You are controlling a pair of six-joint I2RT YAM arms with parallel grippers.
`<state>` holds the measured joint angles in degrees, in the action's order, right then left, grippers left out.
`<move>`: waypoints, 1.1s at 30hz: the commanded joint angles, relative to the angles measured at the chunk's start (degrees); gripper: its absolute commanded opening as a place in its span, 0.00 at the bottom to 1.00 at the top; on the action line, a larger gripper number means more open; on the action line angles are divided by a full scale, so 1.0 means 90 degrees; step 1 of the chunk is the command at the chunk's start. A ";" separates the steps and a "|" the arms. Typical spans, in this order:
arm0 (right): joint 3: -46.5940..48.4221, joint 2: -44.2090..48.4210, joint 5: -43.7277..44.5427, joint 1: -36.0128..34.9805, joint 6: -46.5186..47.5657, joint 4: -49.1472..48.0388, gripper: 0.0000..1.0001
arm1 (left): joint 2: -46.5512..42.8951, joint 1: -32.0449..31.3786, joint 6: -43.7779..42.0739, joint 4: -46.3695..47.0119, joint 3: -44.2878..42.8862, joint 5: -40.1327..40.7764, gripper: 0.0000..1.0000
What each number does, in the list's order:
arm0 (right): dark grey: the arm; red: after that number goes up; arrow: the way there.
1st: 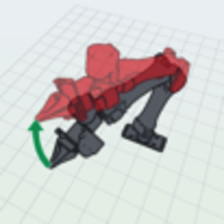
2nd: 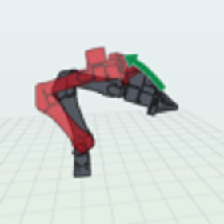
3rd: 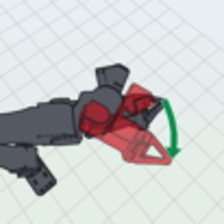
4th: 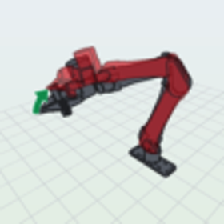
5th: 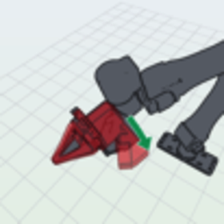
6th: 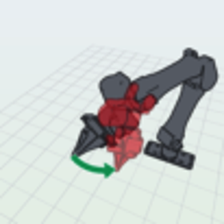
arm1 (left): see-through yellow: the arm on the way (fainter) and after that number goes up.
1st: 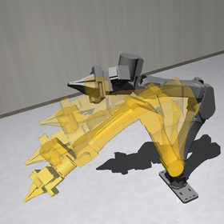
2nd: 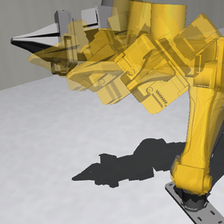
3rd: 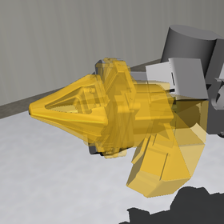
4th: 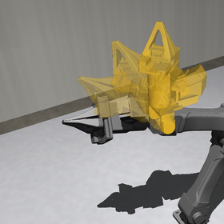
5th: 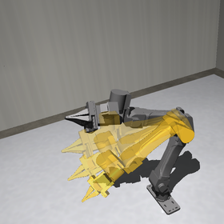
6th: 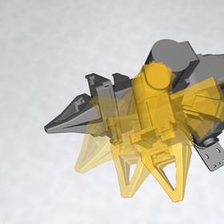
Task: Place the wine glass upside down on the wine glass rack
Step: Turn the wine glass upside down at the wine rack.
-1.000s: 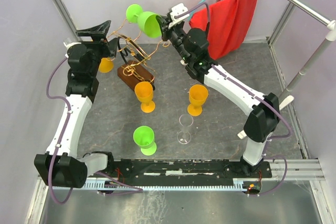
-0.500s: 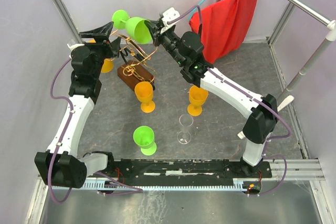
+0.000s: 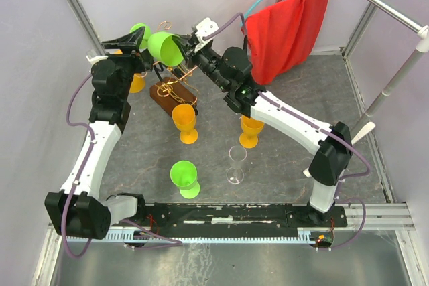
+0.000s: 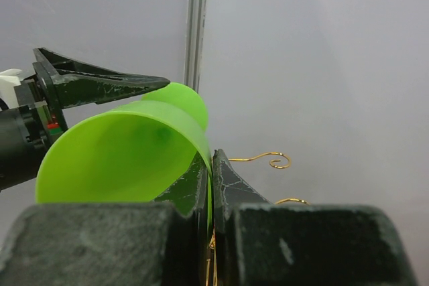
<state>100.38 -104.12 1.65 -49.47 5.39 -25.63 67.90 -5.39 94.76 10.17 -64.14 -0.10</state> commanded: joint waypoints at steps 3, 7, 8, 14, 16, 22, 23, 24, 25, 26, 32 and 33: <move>0.0233 0.0010 -0.0078 -0.0086 0.0031 -0.0267 0.01 | 0.0109 -0.0059 0.0250 0.0456 -0.0006 -0.0066 0.77; 0.0240 -0.0036 0.0006 -0.0132 0.0144 -0.0249 0.01 | 0.0148 -0.0095 0.0233 0.0463 -0.0022 -0.0077 0.71; 0.0251 -0.0049 0.0027 -0.0142 0.0173 -0.0241 0.01 | 0.0159 -0.0100 0.0219 0.0461 -0.0015 -0.0072 0.70; 0.0273 -0.0112 0.0082 -0.0205 0.0292 -0.0194 0.01 | 0.0166 -0.0119 0.0235 0.0461 0.0051 -0.0021 0.59; 0.0273 -0.0112 0.0080 -0.0214 0.0314 -0.0190 0.01 | 0.0168 -0.0118 0.0242 0.0459 0.0073 -0.0001 0.55; 0.0315 -0.0131 0.0165 -0.0235 0.0440 -0.0106 0.01 | 0.0177 -0.0127 0.0238 0.0413 0.0048 0.0076 0.34; 0.0328 -0.0139 0.0186 -0.0235 0.0454 -0.0102 0.02 | 0.0171 -0.0137 0.0225 0.0396 0.0033 0.0092 0.30; 0.0336 -0.0145 0.0194 -0.0242 0.0468 -0.0094 0.02 | 0.0180 -0.0141 0.0215 0.0385 0.0020 0.0110 0.27; 0.0348 -0.0150 0.0209 -0.0242 0.0475 -0.0092 0.02 | 0.0186 -0.0143 0.0206 0.0376 0.0012 0.0114 0.25; 0.0358 -0.0165 0.0221 -0.0247 0.0489 -0.0074 0.02 | 0.0191 -0.0146 0.0199 0.0374 -0.0003 0.0119 0.23; 0.0383 -0.0166 0.0191 -0.0282 0.0572 -0.0036 0.08 | 0.0272 -0.0180 0.0225 0.0371 0.0003 0.0102 0.15; 0.0378 -0.0149 0.0167 -0.0281 0.0573 -0.0034 0.12 | 0.0284 -0.0175 0.0240 0.0394 0.0007 0.0096 0.13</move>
<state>100.62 -105.19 3.09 -51.03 9.45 -24.71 69.93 -5.93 97.67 11.20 -63.37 2.39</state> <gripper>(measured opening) 0.059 0.241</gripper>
